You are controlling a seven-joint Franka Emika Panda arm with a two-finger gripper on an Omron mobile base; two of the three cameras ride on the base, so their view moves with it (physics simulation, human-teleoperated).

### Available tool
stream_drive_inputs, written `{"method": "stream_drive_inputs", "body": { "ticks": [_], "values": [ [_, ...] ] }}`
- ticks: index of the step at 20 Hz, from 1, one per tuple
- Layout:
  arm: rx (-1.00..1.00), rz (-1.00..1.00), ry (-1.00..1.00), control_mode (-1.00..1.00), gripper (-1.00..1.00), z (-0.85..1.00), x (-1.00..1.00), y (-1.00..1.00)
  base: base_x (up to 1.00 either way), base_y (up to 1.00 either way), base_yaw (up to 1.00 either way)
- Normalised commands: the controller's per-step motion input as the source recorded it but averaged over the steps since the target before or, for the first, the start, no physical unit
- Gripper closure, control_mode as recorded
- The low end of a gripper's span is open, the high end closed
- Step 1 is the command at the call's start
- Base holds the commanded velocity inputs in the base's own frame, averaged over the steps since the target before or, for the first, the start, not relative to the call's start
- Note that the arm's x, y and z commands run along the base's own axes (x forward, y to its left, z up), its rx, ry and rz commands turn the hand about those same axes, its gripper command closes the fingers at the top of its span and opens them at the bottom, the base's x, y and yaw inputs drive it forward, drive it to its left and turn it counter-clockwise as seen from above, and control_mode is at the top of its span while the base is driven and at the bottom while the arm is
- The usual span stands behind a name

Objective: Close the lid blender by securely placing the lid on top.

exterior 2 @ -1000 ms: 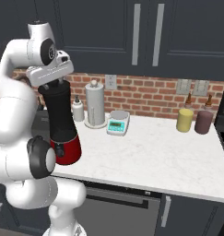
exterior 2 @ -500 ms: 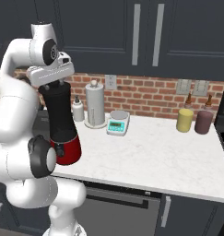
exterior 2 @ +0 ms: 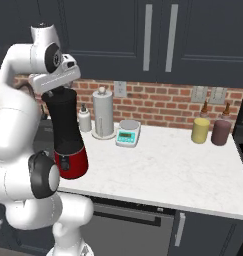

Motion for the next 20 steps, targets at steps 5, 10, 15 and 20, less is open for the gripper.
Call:
{"method": "stream_drive_inputs", "body": {
  "ticks": [5, 10, 15, 20],
  "values": [
    [0.0, 0.0, -0.18, -1.0, -1.0, 0.0, -0.08, -0.03, 0.0, 0.0, 0.0],
    [0.0, 0.0, -0.17, -1.0, -1.0, 0.0, -0.37, -0.12, 0.0, 0.0, 0.0],
    [0.04, 0.0, -0.15, -1.0, -1.0, 0.02, -0.59, -0.36, 0.0, 0.0, 0.0],
    [0.08, 0.0, -0.05, -1.0, -1.0, 0.0, -0.42, -0.6, 0.0, 0.0, 0.0]
  ]
}}
